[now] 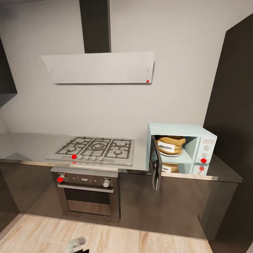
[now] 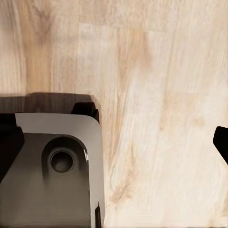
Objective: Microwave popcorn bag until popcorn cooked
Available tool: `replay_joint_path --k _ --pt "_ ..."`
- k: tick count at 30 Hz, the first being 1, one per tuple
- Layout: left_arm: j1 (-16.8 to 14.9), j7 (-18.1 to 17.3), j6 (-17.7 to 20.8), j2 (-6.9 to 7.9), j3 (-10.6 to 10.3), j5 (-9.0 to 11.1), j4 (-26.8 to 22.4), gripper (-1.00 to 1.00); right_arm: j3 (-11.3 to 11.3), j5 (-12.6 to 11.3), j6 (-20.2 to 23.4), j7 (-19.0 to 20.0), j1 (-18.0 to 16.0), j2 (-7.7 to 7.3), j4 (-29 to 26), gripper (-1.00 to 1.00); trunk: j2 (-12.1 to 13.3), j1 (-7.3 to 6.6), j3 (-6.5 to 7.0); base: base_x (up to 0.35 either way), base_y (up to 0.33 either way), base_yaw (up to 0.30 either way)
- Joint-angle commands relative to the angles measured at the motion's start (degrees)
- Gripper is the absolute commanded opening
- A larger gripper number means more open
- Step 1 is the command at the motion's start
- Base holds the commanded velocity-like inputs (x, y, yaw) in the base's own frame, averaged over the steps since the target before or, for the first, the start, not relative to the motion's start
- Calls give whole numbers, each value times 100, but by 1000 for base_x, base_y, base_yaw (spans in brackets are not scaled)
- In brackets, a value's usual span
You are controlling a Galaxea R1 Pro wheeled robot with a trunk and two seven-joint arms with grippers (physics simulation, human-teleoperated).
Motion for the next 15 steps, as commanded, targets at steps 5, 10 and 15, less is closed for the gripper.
replay_joint_path --k 5,10,15 --pt "-1314 -20 335 -50 -16 101 -187 100 -48 51 1 14 9 -1 7 100 -6 0 -9 0 0 0" --pt "-2575 -674 359 -288 -25 110 -211 100 -52 46 -8 16 10 -1 7 100 -6 0 -9 0 0 0" --pt "-2771 -1802 275 -655 -75 56 -529 100 -57 36 0 22 10 6 4 100 -6 0 -9 0 0 0"
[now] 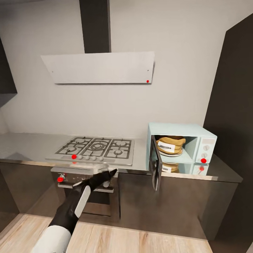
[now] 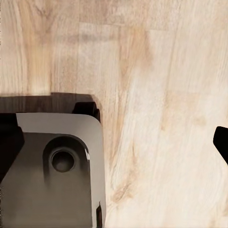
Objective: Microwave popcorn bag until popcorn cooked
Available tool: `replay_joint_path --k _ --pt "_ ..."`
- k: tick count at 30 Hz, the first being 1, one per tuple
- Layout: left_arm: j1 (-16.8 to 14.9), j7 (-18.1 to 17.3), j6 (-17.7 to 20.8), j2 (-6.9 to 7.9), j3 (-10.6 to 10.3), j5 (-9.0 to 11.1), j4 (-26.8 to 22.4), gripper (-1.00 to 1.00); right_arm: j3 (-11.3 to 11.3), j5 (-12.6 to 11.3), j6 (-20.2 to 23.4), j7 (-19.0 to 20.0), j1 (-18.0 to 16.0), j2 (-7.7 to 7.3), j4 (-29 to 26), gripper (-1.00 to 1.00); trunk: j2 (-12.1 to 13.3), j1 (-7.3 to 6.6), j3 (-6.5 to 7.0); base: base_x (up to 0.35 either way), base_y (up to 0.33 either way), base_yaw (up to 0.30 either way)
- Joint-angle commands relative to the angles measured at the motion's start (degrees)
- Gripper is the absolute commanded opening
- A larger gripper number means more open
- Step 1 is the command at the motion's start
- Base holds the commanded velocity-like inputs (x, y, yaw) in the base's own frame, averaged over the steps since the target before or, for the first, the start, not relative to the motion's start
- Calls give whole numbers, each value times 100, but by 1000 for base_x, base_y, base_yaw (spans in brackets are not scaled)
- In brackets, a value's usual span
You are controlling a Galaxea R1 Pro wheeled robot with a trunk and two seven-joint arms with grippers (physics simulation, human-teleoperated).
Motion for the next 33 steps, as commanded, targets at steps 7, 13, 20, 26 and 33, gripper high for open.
replay_joint_path --k 7,13,20,26,33 --pt "-15 -12 134 -48 -789 4 -580 100 -57 26 0 9 -7 35 5 100 -5 1 -8 0 0 0" --pt "-15 4 141 -117 -858 -11 -602 100 -91 -200 -166 -80 -3 235 10 100 -5 1 -5 0 0 -113" --pt "-290 -62 127 -135 -858 -10 -207 100 -93 -740 -515 -431 347 285 12 100 -5 1 13 0 0 -268" --pt "-348 -88 95 -128 -860 -25 -135 100 -93 -744 -737 -433 353 334 17 100 -5 1 30 0 0 -282" --pt "-349 -83 98 -119 -877 -70 -187 100 -93 -744 -746 -433 353 341 11 100 -5 1 48 22 9 -282"
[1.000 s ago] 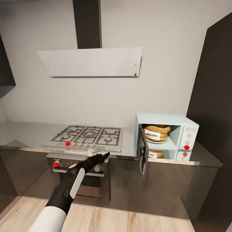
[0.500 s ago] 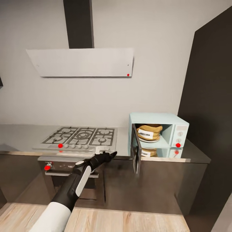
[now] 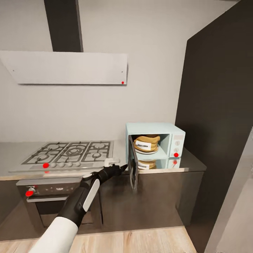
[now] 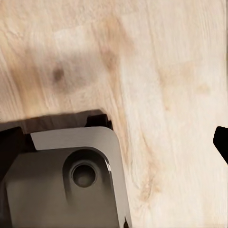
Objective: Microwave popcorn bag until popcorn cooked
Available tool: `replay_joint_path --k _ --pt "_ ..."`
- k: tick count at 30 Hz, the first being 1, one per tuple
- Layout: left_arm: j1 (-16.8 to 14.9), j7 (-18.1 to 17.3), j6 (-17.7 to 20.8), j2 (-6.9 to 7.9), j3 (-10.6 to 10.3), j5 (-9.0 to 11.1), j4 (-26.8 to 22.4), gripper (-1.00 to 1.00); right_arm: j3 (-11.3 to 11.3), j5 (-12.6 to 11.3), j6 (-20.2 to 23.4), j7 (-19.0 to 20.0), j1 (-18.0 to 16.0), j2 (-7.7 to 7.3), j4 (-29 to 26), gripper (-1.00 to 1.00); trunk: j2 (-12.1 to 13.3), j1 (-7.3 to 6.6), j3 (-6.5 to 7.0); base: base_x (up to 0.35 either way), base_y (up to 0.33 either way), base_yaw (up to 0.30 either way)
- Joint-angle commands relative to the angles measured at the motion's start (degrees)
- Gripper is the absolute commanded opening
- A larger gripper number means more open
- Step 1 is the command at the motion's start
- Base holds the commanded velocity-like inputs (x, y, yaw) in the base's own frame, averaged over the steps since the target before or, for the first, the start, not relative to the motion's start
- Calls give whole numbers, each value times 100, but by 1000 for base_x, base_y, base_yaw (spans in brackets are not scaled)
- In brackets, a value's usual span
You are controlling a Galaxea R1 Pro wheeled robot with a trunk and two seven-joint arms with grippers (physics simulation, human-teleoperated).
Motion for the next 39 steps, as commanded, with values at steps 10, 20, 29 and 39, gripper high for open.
replay_joint_path --k 10,20,29,39 --pt "-3 -8 19 -8 4 46 15 100 -49 67 -25 8 -9 -20 18 100 -5 2 5 226 159 -136" --pt "-3 -8 -7 -119 -1037 55 -11 100 -62 60 -35 -2 -9 -14 18 100 -5 2 5 11 10 -51" --pt "-3 54 -11 -127 -1077 33 17 100 -64 59 -33 2 -9 -12 20 100 -5 2 5 0 0 -234" --pt "-3 97 -8 -131 -1075 20 52 100 -58 60 -33 2 -9 -17 18 100 -5 2 5 97 0 -239"
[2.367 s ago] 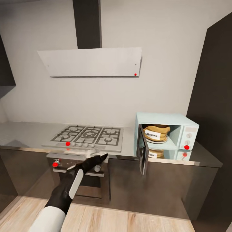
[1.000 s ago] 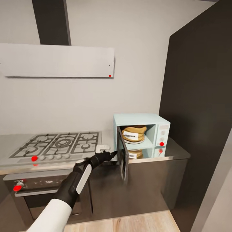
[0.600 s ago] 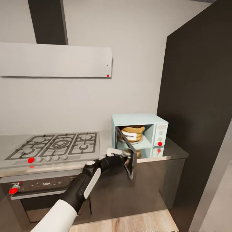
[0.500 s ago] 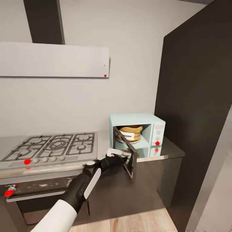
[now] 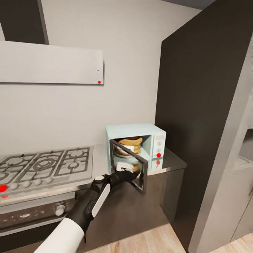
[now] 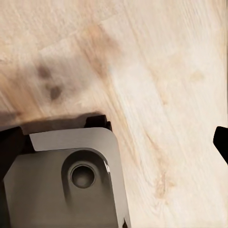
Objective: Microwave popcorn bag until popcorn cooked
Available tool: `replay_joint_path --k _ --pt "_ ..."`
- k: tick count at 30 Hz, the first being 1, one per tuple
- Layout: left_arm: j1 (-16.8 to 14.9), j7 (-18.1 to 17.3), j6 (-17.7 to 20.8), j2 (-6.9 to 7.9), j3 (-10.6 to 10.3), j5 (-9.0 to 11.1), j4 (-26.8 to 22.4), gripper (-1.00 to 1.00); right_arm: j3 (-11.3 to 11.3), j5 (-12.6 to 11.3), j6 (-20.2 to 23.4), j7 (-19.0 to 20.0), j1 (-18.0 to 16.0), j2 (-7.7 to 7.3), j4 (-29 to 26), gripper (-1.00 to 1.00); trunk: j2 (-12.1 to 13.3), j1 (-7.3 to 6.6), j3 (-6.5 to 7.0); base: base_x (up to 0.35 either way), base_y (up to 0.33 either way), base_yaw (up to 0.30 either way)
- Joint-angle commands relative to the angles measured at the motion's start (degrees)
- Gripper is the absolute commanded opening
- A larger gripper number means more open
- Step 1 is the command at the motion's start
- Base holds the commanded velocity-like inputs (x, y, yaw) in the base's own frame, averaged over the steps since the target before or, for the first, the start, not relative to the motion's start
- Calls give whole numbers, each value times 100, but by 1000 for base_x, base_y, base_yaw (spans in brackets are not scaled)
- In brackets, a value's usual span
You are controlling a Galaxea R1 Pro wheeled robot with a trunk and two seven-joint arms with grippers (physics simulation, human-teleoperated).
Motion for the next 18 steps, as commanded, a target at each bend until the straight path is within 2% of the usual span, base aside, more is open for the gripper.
replay_joint_path --k 1,7,10,14,18 --pt "-3 -1 43 -3 9 47 -12 100 -46 58 -33 11 -9 -4 19 100 -5 3 -8 207 0 -239" --pt "-3 7 34 -8 11 47 -8 100 -47 61 -33 11 -9 -7 19 100 -5 3 -8 209 0 -239" --pt "-3 49 36 -77 5 41 -6 100 -42 64 -33 11 -9 -6 19 100 -5 3 -8 209 0 -239" --pt "-3 803 42 -143 -16 61 -44 100 -41 62 -33 11 -9 -5 19 100 -5 3 -8 200 0 -237" --pt "-3 997 36 -157 -22 72 -50 100 -46 63 -33 11 -9 -7 19 100 -5 3 -8 193 0 -236"
